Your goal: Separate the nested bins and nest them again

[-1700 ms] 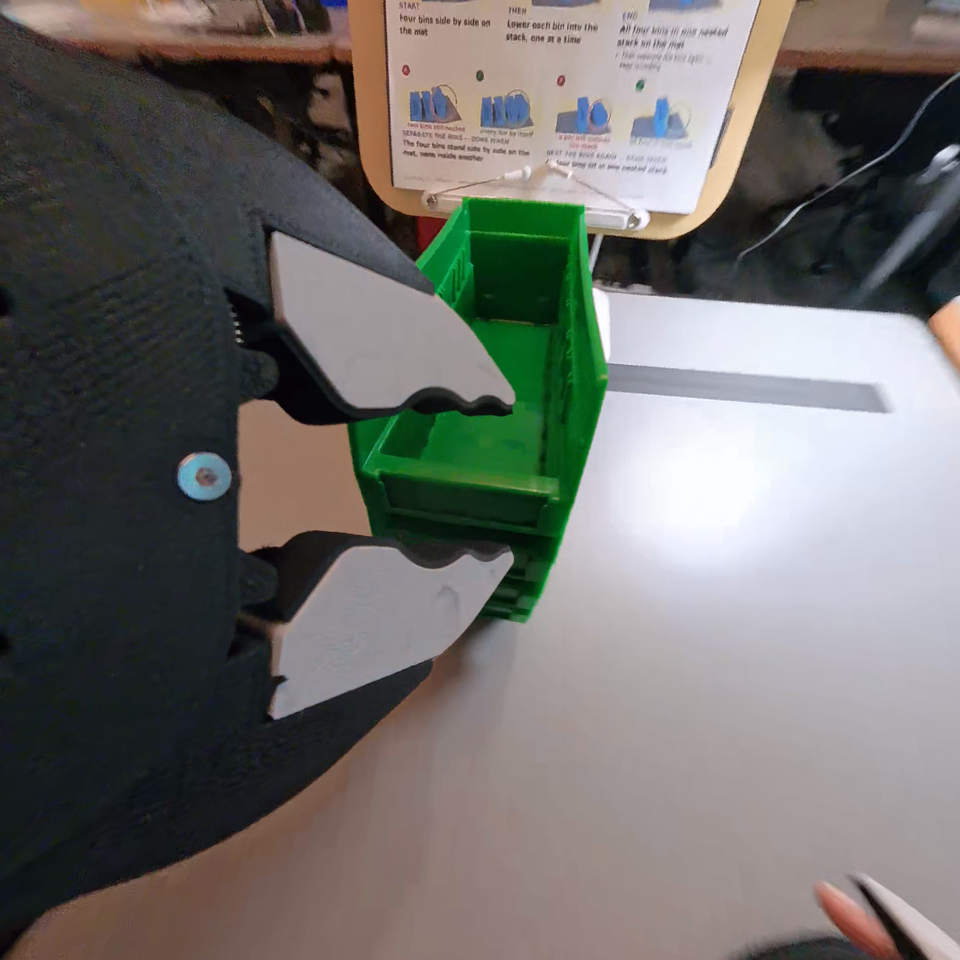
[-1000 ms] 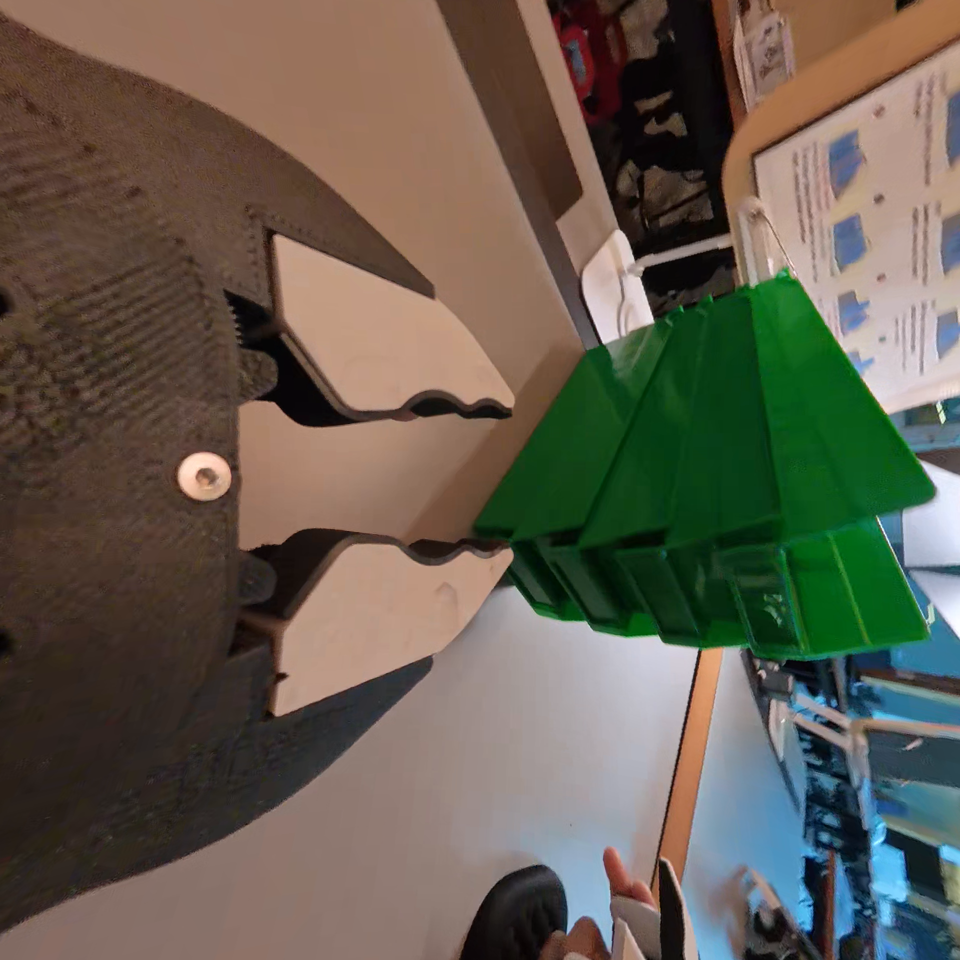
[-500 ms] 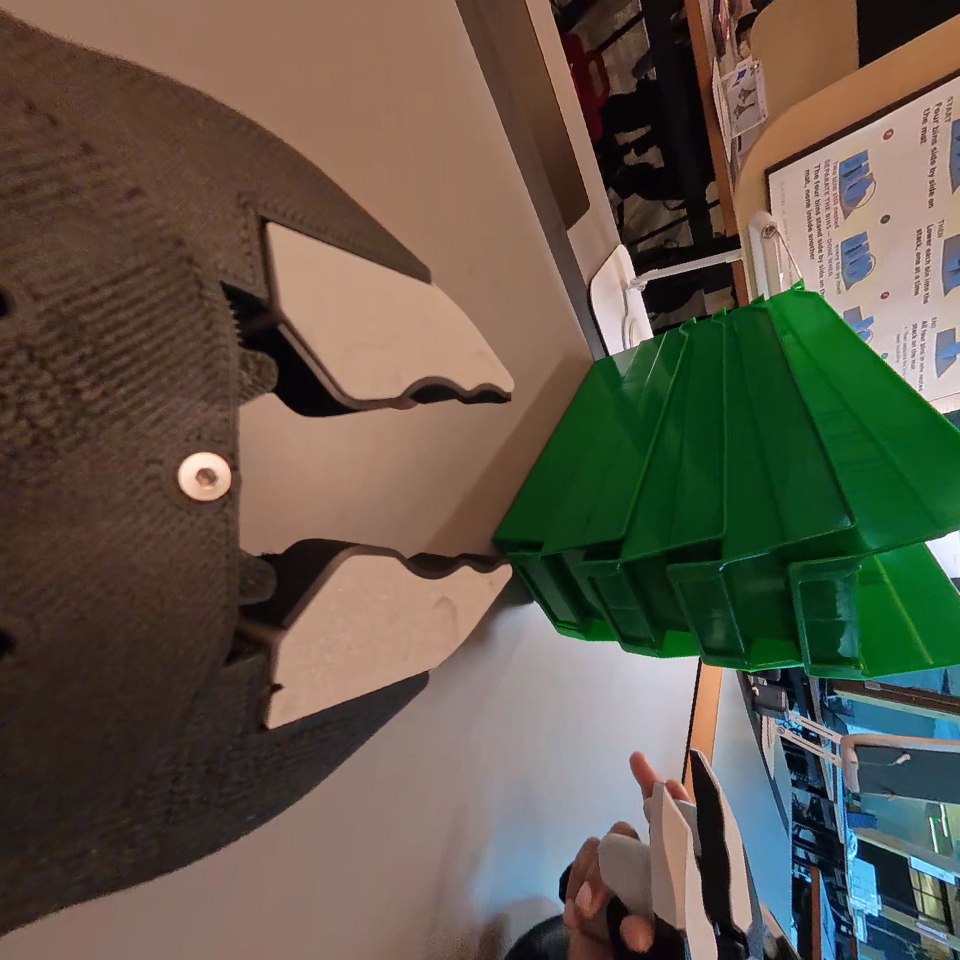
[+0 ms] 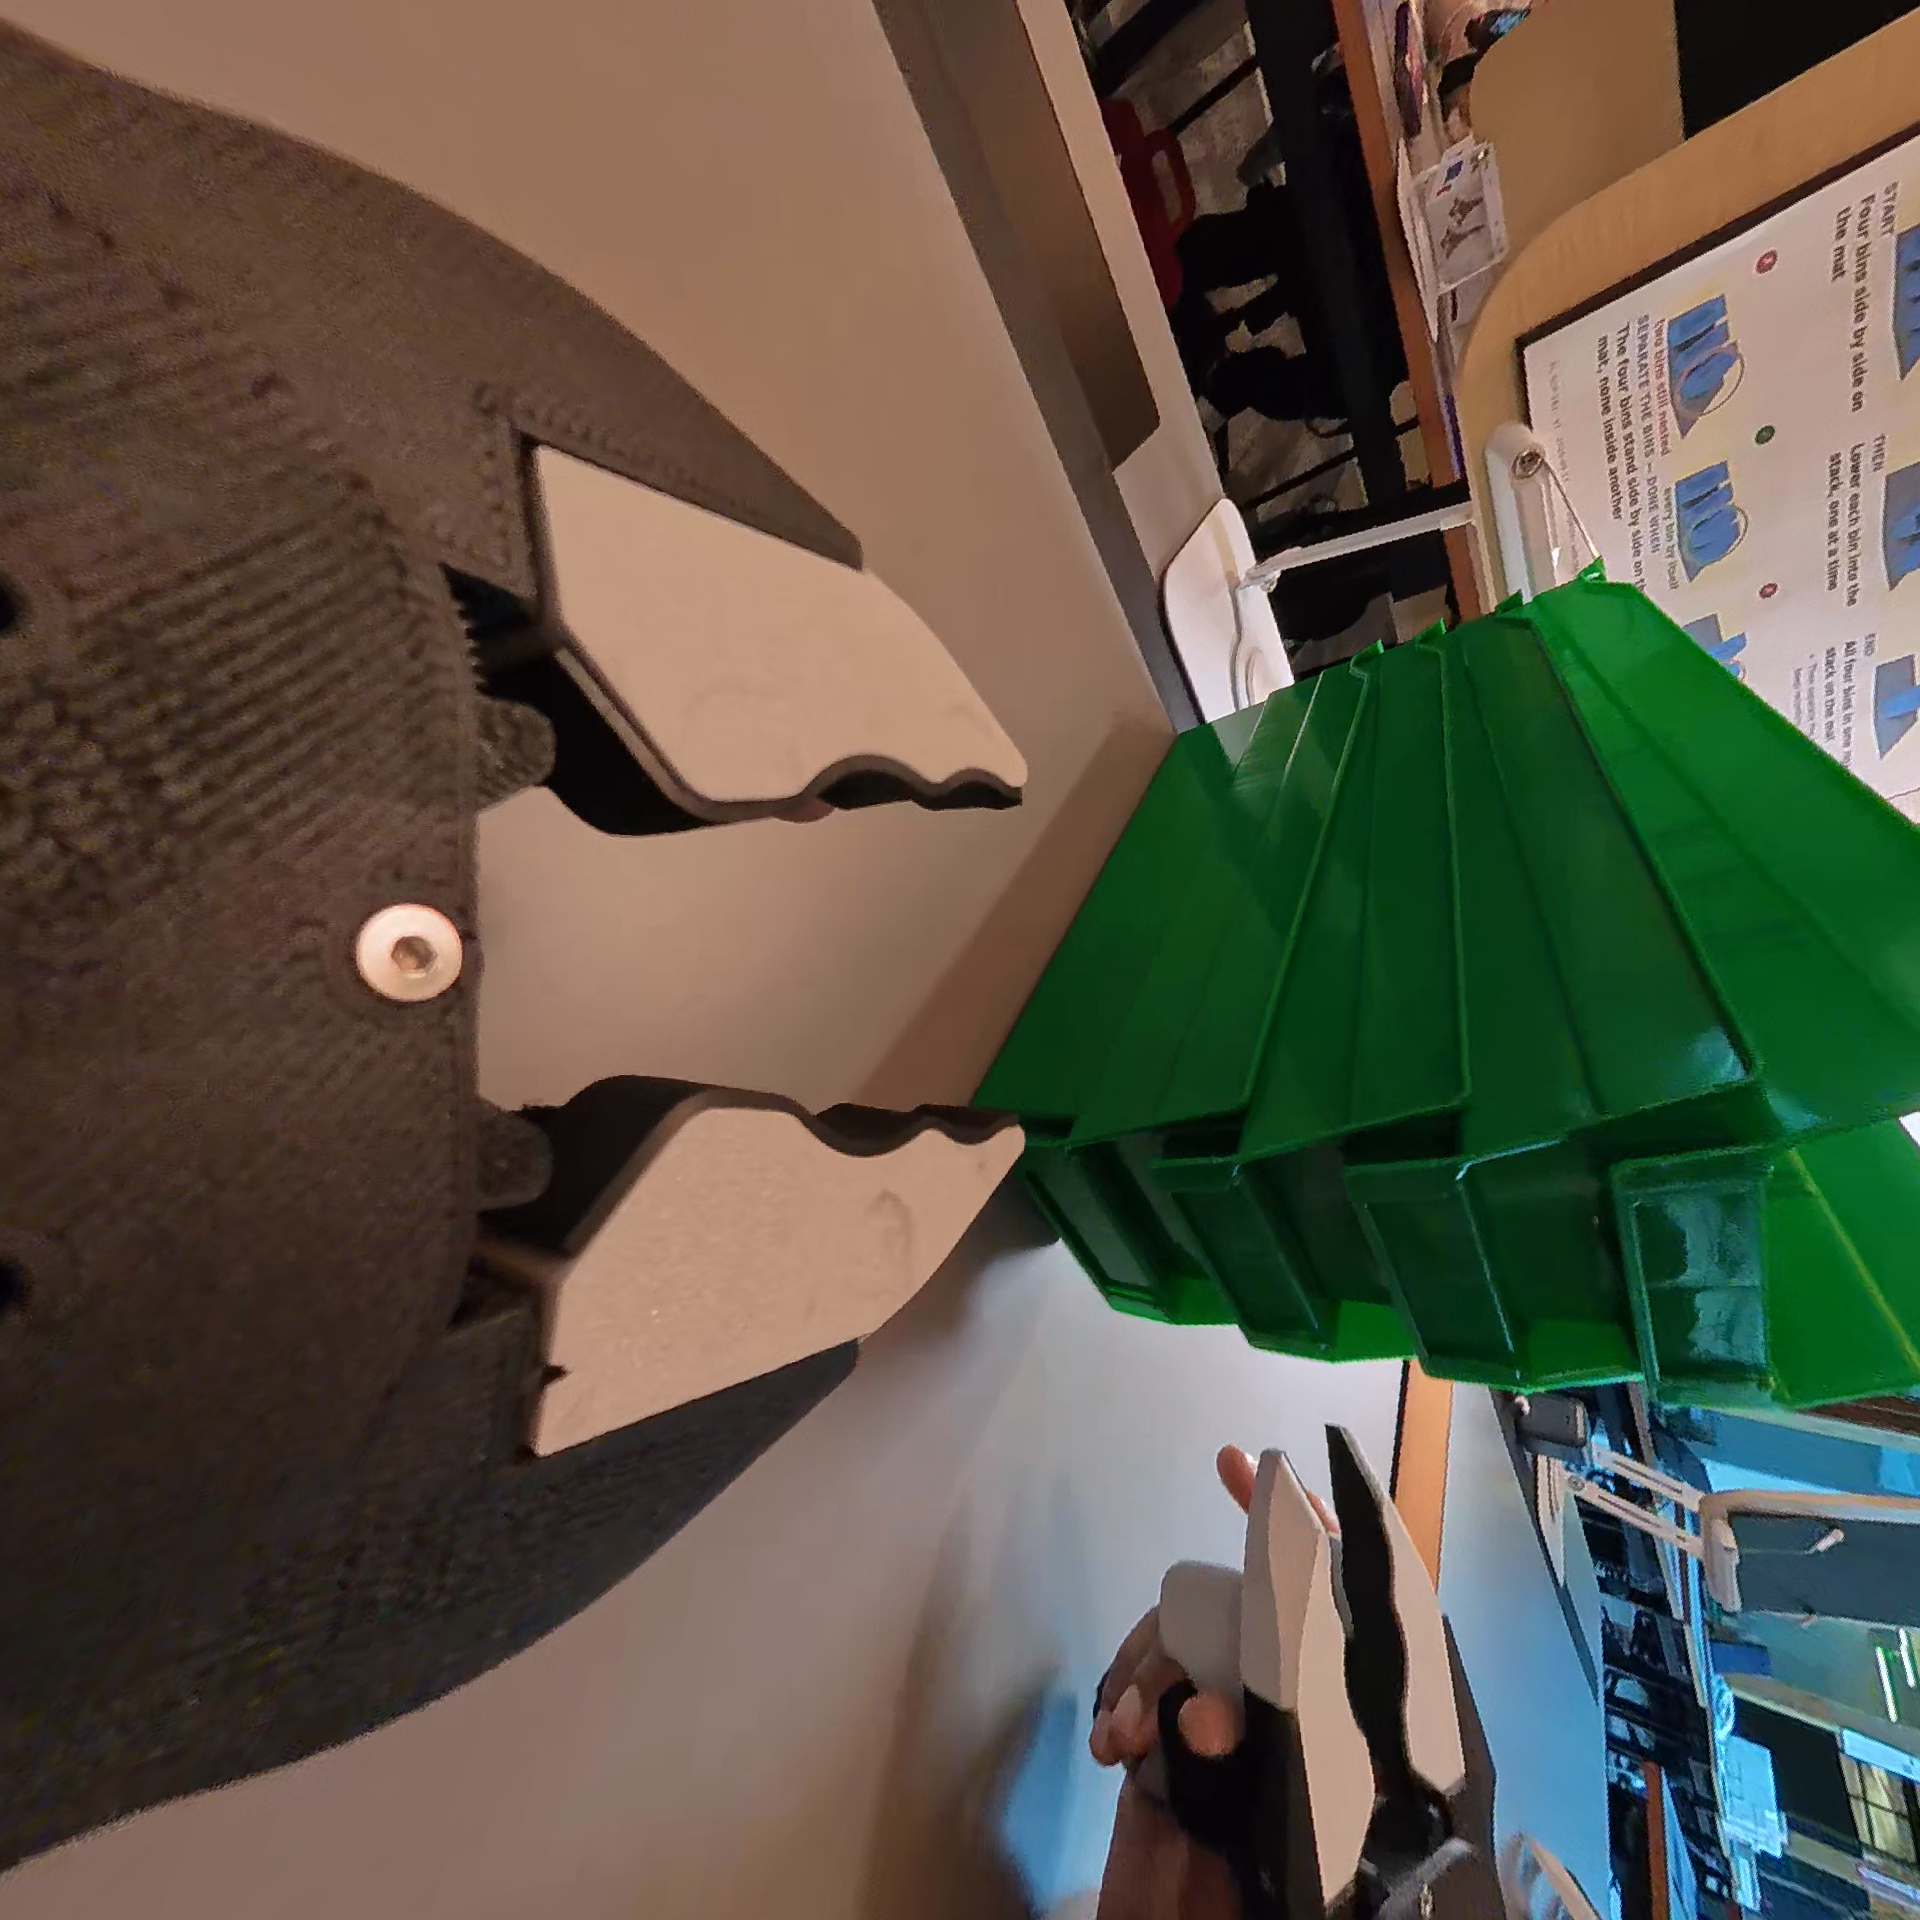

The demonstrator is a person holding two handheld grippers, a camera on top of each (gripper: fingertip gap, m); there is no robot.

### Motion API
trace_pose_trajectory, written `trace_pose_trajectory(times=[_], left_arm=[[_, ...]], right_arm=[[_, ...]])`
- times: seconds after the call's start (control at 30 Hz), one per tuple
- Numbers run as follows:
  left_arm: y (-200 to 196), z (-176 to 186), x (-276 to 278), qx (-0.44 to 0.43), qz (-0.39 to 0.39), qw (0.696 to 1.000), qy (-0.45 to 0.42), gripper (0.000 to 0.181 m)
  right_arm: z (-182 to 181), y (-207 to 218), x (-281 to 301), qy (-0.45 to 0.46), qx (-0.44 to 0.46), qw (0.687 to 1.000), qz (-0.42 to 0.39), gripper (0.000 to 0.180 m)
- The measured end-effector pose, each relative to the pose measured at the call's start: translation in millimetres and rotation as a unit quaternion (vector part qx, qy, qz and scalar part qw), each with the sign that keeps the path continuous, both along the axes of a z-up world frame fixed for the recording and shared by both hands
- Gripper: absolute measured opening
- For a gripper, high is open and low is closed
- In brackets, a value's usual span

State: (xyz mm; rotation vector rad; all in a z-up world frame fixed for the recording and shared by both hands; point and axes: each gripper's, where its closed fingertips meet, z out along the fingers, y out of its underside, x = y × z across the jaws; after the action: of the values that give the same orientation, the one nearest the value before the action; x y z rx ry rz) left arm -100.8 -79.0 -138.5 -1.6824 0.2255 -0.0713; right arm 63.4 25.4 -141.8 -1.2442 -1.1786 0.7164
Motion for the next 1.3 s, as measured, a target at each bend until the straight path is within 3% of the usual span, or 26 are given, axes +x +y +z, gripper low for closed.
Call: trace_pose_trajectory(times=[0.13,0.4,0.6,1.03,1.3], left_arm=[[19.2,-6.9,2.7,-0.001,-0.002,1.000,0.018,0.058],[52.4,-6.6,20.8,0.024,-0.045,0.998,0.049,0.063],[46.8,-9.8,35.8,-0.008,-0.079,0.997,0.008,0.077],[25.6,-6.8,40.9,-0.012,-0.085,0.996,-0.007,0.077],[24.6,-8.9,41.5,-0.016,-0.081,0.997,0.002,0.077]], right_arm=[[4.5,-3.1,0.3,0.014,-0.010,1.000,0.010,0.039],[12.9,-15.0,-1.3,0.028,-0.017,0.999,0.034,0.077],[16.3,-21.2,0.0,0.028,-0.015,0.999,0.039,0.091],[55.2,-21.3,10.1,0.061,0.029,0.997,0.029,0.064],[101.1,-27.8,-27.1,-0.078,0.192,0.976,0.063,0.054]])
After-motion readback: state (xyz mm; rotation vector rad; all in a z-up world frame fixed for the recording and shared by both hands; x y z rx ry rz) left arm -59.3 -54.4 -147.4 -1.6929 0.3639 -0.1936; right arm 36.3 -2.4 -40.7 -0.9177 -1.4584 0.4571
